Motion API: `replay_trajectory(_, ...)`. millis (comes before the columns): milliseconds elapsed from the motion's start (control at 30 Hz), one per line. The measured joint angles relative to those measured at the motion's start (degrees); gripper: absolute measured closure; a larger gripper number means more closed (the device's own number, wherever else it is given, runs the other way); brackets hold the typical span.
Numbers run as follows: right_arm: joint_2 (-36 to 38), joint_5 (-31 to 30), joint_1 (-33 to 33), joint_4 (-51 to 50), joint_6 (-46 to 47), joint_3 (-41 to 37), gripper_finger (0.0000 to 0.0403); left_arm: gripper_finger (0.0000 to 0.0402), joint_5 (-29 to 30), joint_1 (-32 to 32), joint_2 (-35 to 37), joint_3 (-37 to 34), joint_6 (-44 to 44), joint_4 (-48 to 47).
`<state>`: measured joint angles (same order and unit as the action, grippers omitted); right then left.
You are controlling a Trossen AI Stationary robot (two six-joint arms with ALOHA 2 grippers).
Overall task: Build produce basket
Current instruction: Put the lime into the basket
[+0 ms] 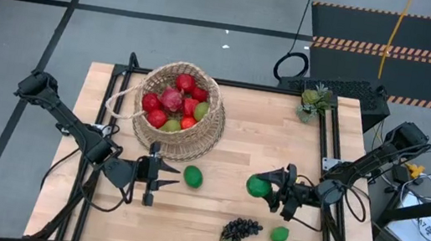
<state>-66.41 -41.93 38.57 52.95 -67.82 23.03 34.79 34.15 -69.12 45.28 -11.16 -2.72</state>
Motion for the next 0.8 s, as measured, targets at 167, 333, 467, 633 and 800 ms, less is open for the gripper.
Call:
replay_trajectory(167, 0.00, 0.00, 0.00, 0.00, 3.31, 0.00, 0.0096, 0.0275, 0.00, 0.00, 0.00, 0.00, 0.00, 0.00)
replay_trajectory(333, 0.00, 0.00, 0.00, -0.01, 9.39, 0.00, 0.0096, 0.0275, 0.00, 0.00, 0.00, 0.00, 0.00, 0.00)
replay_trajectory(467, 0.00, 0.02, 0.00, -0.02, 15.30, 0.00, 0.0096, 0.0275, 0.00, 0.00, 0.00, 0.00, 0.00, 0.00)
replay_trajectory(633, 0.00, 0.01, 0.00, -0.01, 23.01, 0.00, 0.0096, 0.0275, 0.00, 0.00, 0.00, 0.00, 0.00, 0.00)
replay_trajectory(800, 0.00, 0.03, 0.00, -0.02, 36.13, 0.00, 0.0096, 0.0275, 0.00, 0.00, 0.00, 0.00, 0.00, 0.00)
